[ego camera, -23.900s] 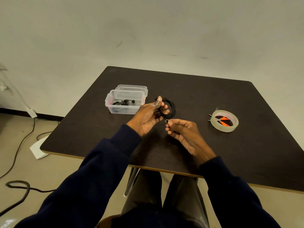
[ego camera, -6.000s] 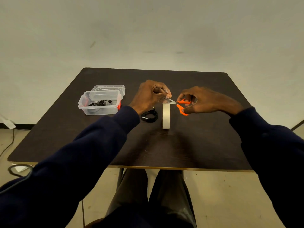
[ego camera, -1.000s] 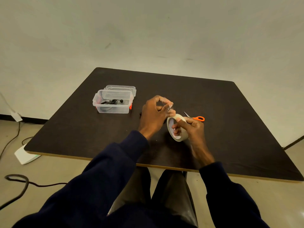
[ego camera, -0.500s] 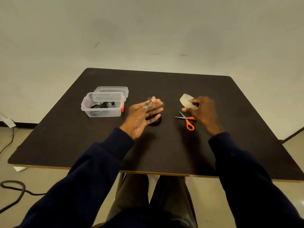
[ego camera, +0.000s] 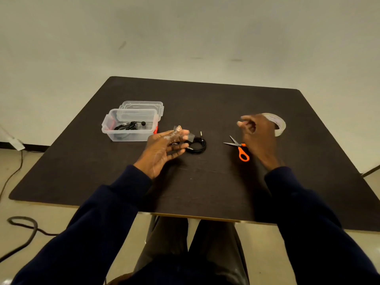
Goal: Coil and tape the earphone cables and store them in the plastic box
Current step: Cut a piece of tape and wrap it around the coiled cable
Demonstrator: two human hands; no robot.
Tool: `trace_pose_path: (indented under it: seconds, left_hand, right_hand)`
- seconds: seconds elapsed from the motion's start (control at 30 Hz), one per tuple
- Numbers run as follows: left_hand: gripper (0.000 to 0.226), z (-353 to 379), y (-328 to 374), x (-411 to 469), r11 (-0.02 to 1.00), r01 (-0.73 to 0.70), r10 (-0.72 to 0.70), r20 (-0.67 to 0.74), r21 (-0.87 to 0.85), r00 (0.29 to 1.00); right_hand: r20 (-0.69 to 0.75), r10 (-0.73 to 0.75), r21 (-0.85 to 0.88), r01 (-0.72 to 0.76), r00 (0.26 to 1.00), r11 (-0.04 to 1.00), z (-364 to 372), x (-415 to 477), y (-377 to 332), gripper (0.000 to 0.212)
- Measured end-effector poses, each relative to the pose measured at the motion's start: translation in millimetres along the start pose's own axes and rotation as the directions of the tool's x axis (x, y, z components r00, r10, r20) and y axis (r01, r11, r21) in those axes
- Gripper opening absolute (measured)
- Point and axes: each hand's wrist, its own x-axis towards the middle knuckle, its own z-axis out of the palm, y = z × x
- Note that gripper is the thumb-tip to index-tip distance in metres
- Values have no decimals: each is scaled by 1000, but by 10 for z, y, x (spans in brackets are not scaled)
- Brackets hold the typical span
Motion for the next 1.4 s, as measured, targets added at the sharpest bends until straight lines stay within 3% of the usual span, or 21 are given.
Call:
trace_pose_path:
  seconds: [0.07, 0.13, 0.27, 0.33, 0.47, 0.6, 0.7, 0.8, 0.9, 0.97, 1.03, 1.13, 1.4]
  left_hand:
    - [32, -38, -21, 4, 999, -21, 21, -2, 31, 1000]
    - [31, -75, -31, 4, 998, -31, 31, -1, 46, 1000]
    - [30, -175, -60, -4, 998, -42, 41, 11, 48, 999]
    - [30, -190, -75, 0, 999, -42, 41, 11, 33, 999]
    - [29, -77, -88, 20, 999, -39, 39, 18, 11, 999]
    - [27, 47, -87, 42, 999, -40, 39, 39, 22, 999]
    - [26, 97, -85, 43, 999, -32, 31, 16, 37, 999]
    - [25, 91, -91, 50, 998, -30, 30, 5, 59, 1000]
    - [24, 63, -103, 55, 996, -39, 37, 21, 76, 999]
    - [24, 67, -105, 46, 996, -49, 46, 36, 77, 998]
    - [23, 81, -103, 43, 995, -64, 61, 38, 82, 997]
    - [20, 80, -97, 53, 988, -92, 86, 53, 127, 995]
    - [22, 98, -38, 54, 983, -109, 96, 91, 150, 991]
  right_hand:
    - [47, 0, 133, -6, 999, 991, 125, -105, -264, 10]
    - [111, 16, 100, -27, 994, 995, 208, -149, -328, 11]
    - [221, 70, -361, 15, 973, 933, 184, -194, -73, 19]
    - [246, 98, -386, 4, 964, 923, 160, -234, 33, 22]
    - [117, 68, -406, -15, 991, 914, 109, -268, 125, 20]
    - [-9, 59, -578, -54, 998, 814, 60, -254, 210, 20]
    - [-40, 60, -606, -72, 997, 792, 28, -225, 260, 20]
    - [-65, 11, -466, -40, 998, 884, 32, -199, 236, 20]
    - [37, 73, 47, -74, 997, 996, 81, -227, -14, 11]
    - [226, 128, 409, -213, 966, 887, 133, -330, -322, 9]
    - [349, 108, 590, -308, 931, 746, 201, -436, -571, 13]
    - [448, 68, 621, -365, 891, 693, 300, -523, -786, 22]
    - [481, 177, 657, -487, 858, 576, 412, -541, -844, 20]
